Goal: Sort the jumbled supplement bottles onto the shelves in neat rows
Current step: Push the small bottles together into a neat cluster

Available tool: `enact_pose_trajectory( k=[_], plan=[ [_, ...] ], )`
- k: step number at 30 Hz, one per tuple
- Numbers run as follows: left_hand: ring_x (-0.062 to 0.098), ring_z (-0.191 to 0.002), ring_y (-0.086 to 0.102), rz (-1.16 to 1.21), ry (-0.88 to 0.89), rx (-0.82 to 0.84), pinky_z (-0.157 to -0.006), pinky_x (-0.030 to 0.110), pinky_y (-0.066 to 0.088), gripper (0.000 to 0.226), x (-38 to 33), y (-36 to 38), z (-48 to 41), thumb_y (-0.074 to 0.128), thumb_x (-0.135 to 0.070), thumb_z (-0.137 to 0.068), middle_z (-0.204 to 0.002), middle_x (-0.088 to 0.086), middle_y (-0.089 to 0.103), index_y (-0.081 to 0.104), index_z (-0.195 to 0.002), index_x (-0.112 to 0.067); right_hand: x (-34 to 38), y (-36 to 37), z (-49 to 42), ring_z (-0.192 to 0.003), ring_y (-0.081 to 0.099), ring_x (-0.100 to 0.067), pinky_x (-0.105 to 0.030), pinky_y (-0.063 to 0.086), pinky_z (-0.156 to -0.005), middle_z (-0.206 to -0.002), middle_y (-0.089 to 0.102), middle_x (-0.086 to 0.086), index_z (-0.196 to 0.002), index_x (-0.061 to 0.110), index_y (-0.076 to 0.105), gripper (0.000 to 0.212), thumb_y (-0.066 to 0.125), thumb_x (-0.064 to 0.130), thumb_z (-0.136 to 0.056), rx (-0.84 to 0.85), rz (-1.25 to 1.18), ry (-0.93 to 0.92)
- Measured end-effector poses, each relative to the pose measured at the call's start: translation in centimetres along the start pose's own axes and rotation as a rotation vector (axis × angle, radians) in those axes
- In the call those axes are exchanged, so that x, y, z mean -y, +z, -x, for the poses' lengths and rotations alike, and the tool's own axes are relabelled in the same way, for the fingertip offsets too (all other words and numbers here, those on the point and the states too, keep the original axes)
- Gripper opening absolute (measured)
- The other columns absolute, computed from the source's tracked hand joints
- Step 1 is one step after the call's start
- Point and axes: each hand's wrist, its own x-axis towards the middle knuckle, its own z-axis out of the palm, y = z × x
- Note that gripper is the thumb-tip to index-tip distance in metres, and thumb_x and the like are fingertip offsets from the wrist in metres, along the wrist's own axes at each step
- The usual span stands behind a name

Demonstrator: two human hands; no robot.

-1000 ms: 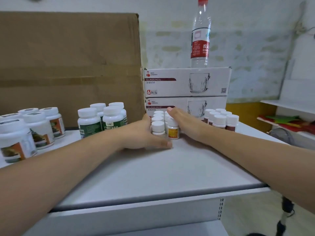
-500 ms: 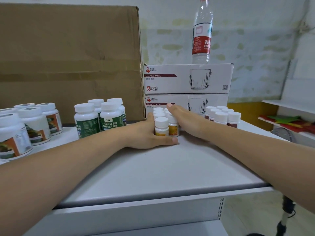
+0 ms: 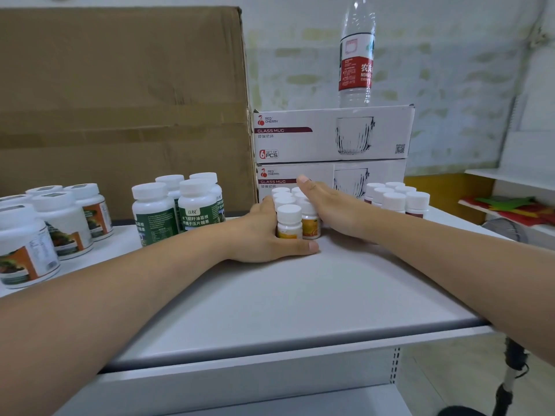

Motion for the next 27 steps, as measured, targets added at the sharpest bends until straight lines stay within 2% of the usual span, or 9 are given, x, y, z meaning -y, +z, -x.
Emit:
enact_pose_trajectory(
  k=[2,4,8,11,15,17,19,24,27],
  plan=[
    [0.018,-0.145,0.019,0.032,0.026,0.032,-0.121,0.039,0.019,0.097,-0.2,-0.2,0.2,0.059,-0.083,-0.065,-0.156,-0.008,0.016,0.018,-0.147,-0.050,0.0,-0.1,0.0,-0.101,0.040,-0.010,0.005,0.027,-0.056,-0.113,0.047,0.000,-0.132,0.009,0.051,0.058,0.012,0.042,-0.105,0.003,0.013,-0.008],
    [0.013,-0.144,0.021,0.059,0.012,0.056,-0.121,0.034,0.019,0.099,-0.2,-0.3,0.3,0.063,-0.077,-0.068,-0.157,-0.012,0.010,0.016,-0.150,-0.046,0.0,0.0,0.0,-0.101,0.040,-0.010,0.000,0.029,-0.055,-0.112,0.046,0.001,-0.132,0.009,0.051,0.058,0.012,0.043,-0.105,-0.006,0.016,-0.005],
    [0.017,-0.146,0.019,0.026,0.013,0.017,-0.120,0.042,0.022,0.108,0.2,0.0,-0.2,0.054,-0.094,-0.054,-0.155,-0.010,0.018,0.021,-0.147,-0.050,-0.1,0.3,-0.4,-0.123,0.045,-0.016,-0.018,0.027,-0.092,-0.137,0.050,0.000,-0.140,0.017,0.046,0.063,0.011,0.053,-0.101,-0.009,0.024,-0.007],
    [0.021,-0.143,0.023,0.008,0.009,0.004,-0.118,0.045,0.025,0.107,0.4,0.2,-0.3,0.050,-0.097,-0.052,-0.151,-0.006,0.026,0.024,-0.145,-0.050,-0.4,0.4,-0.7,-0.124,0.046,-0.016,-0.027,0.029,-0.098,-0.134,0.051,0.000,-0.137,0.017,0.049,0.066,0.011,0.056,-0.100,-0.001,0.035,-0.011],
    [0.023,-0.143,0.021,0.011,0.003,0.000,-0.119,0.046,0.024,0.102,0.1,0.1,0.0,0.053,-0.090,-0.056,-0.151,-0.005,0.026,0.024,-0.145,-0.050,-0.5,0.3,-0.5,-0.125,0.044,-0.014,-0.016,0.027,-0.093,-0.141,0.049,-0.002,-0.141,0.017,0.045,0.063,0.012,0.053,-0.102,-0.006,0.040,-0.008],
    [0.023,-0.143,0.020,0.008,0.002,0.003,-0.119,0.046,0.022,0.099,0.0,0.0,0.1,0.053,-0.088,-0.057,-0.151,-0.005,0.026,0.023,-0.145,-0.051,-0.4,0.2,-0.4,-0.111,0.048,-0.014,-0.003,0.031,-0.075,-0.130,0.055,-0.003,-0.135,0.012,0.052,0.061,0.013,0.047,-0.104,0.004,0.018,-0.030],
    [0.022,-0.145,0.018,-0.002,-0.006,0.010,-0.120,0.046,0.021,0.105,-0.1,-0.1,0.2,0.052,-0.092,-0.054,-0.153,-0.008,0.022,0.020,-0.146,-0.052,-0.3,0.0,-0.2,-0.104,0.047,-0.011,-0.012,0.032,-0.066,-0.126,0.058,-0.004,-0.130,0.011,0.055,0.059,0.013,0.044,-0.104,0.016,-0.015,-0.052],
    [0.008,-0.145,0.015,0.075,0.048,0.070,-0.117,0.022,0.012,0.097,-0.5,-0.4,0.4,0.061,-0.074,-0.074,-0.158,-0.016,0.003,0.011,-0.152,-0.045,-0.9,0.2,-0.7,-0.134,0.040,-0.018,-0.034,0.025,-0.111,-0.148,0.043,0.002,-0.147,0.022,0.036,0.084,0.011,0.076,-0.088,0.014,0.059,0.020],
    [0.005,-0.144,0.015,0.091,0.078,0.074,-0.114,0.017,0.011,0.090,-0.6,-0.4,0.6,0.062,-0.061,-0.082,-0.158,-0.015,0.002,0.013,-0.153,-0.040,-1.3,0.2,-1.1,-0.141,0.033,-0.021,-0.047,0.021,-0.117,-0.155,0.036,0.002,-0.152,0.027,0.025,0.119,0.005,0.097,-0.057,0.008,0.096,0.062]
  ],
)
